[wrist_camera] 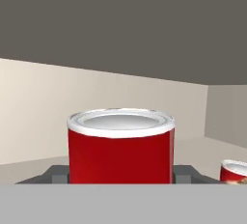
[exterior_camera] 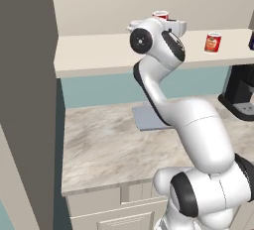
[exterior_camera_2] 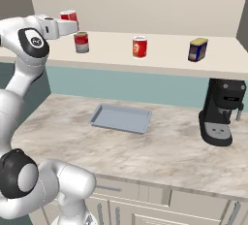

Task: Stack two cans on top of the other two cans in the cabinet.

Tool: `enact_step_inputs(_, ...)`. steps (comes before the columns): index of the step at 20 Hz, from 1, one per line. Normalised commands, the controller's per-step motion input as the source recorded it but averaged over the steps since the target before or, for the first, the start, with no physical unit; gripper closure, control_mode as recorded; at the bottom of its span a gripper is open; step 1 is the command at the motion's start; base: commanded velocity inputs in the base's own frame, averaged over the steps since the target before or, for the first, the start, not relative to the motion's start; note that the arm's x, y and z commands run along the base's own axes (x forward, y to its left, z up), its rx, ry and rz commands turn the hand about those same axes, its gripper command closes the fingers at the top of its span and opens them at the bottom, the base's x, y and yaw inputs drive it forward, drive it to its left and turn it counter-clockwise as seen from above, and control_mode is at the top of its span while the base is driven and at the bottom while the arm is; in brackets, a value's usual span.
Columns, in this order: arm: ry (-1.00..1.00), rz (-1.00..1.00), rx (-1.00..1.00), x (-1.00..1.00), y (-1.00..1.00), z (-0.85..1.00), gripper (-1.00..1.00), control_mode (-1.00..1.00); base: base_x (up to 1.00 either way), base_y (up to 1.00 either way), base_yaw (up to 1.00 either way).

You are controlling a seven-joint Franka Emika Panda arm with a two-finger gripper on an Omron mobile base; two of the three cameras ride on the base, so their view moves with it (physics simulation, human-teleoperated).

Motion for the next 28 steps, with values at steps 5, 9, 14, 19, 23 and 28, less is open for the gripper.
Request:
enact_step_inputs(5, 0.00, 0.00, 0.03, 0.08, 0.00, -0.05, 1.00, -1.00, 0.00, 0.00, 0.00)
enact_step_inputs(9, 0.00, 0.00, 0.03, 0.04, -0.04, -0.07, 1.00, -1.00, 0.00, 0.00, 0.00)
enact_step_inputs(14, 0.00, 0.00, 0.02, 0.05, -0.02, -0.05, 1.00, -1.00, 0.00, 0.00, 0.00)
enact_step_inputs(19, 0.00, 0.00, 0.00, 0.09, -0.02, -0.02, 1.00, -1.00, 0.00, 0.00, 0.00)
enact_step_inputs(23, 0.00, 0.00, 0.00, 0.14, -0.05, 0.00, 1.00, -1.00, 0.00, 0.00, 0.00)
enact_step_inputs(28, 0.00, 0.00, 0.00, 0.12, -0.06, 0.00, 1.00, -1.00, 0.00, 0.00, 0.00)
